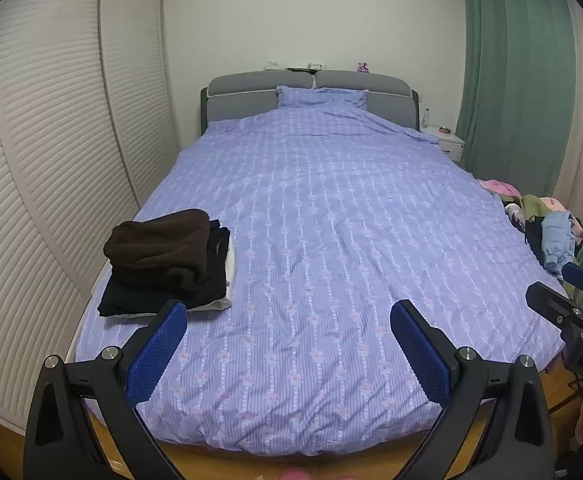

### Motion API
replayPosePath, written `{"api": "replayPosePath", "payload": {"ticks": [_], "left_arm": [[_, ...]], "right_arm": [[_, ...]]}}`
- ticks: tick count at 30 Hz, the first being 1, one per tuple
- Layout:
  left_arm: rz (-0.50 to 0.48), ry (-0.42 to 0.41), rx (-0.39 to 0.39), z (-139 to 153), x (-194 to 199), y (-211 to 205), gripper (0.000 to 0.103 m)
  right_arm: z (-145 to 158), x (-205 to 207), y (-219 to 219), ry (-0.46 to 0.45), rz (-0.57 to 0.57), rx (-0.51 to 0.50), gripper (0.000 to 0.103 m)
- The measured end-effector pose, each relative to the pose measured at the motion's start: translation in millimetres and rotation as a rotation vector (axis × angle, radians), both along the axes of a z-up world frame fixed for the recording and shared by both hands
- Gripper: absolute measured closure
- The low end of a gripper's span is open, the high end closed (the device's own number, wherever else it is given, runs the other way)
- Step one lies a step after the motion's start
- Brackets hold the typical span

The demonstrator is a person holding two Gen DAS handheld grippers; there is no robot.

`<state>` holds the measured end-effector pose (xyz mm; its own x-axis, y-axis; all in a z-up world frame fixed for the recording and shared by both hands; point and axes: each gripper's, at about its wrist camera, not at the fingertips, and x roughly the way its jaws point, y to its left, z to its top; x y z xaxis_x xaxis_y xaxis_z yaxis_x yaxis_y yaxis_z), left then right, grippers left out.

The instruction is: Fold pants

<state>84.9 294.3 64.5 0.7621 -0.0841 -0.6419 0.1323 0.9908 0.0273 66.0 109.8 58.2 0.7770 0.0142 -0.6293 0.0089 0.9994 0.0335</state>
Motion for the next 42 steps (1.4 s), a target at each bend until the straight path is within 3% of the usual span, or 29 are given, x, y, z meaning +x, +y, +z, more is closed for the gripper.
{"api": "replayPosePath", "payload": {"ticks": [15,42], "left_arm": [[-0.035,0.013,0.026,0,-20,-24,0.0],[-0.05,-0.015,0.058,3,-30,-30,0.0]], "right_arm": [[0,-28,-22,0.005,-0.035,-0.007,0.009],[-1,-41,-30,0.014,-0.055,-0.012,0.009]]}}
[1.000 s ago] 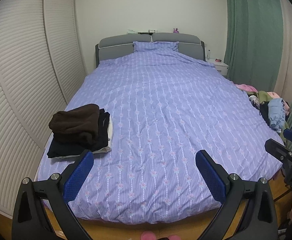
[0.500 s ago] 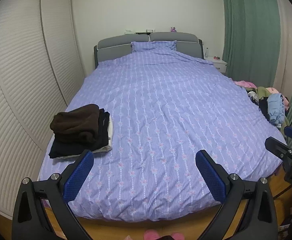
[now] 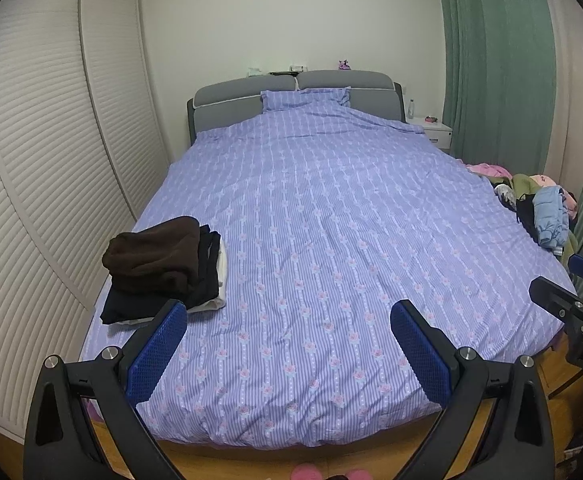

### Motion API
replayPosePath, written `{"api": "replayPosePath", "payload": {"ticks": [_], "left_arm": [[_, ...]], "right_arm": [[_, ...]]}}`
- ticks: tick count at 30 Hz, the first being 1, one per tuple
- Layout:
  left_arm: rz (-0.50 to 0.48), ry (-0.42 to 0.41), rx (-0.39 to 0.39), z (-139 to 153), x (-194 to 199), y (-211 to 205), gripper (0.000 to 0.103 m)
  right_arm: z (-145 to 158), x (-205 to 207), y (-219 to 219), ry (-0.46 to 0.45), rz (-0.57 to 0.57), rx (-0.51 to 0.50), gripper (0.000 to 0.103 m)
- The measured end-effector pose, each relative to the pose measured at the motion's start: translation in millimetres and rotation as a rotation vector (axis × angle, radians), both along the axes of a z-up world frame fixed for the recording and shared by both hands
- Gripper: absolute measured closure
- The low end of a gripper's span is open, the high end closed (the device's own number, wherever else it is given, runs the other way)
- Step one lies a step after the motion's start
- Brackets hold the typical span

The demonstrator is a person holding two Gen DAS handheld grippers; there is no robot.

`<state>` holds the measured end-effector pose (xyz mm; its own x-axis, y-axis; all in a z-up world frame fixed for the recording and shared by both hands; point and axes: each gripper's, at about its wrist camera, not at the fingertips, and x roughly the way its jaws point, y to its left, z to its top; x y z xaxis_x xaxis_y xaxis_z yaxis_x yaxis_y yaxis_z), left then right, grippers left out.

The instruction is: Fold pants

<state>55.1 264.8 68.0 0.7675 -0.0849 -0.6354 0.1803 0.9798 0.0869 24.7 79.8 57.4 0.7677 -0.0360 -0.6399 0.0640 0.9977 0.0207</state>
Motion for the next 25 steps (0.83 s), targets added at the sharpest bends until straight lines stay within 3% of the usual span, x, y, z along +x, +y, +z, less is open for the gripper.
{"api": "replayPosePath", "payload": {"ticks": [25], "left_arm": [[0.006,-0.006,0.004,0.5,-0.6,-8.1,0.0]], "right_arm": [[0.9,-4.1,-4.0,-0.001,-0.007,-0.006,0.009]]}}
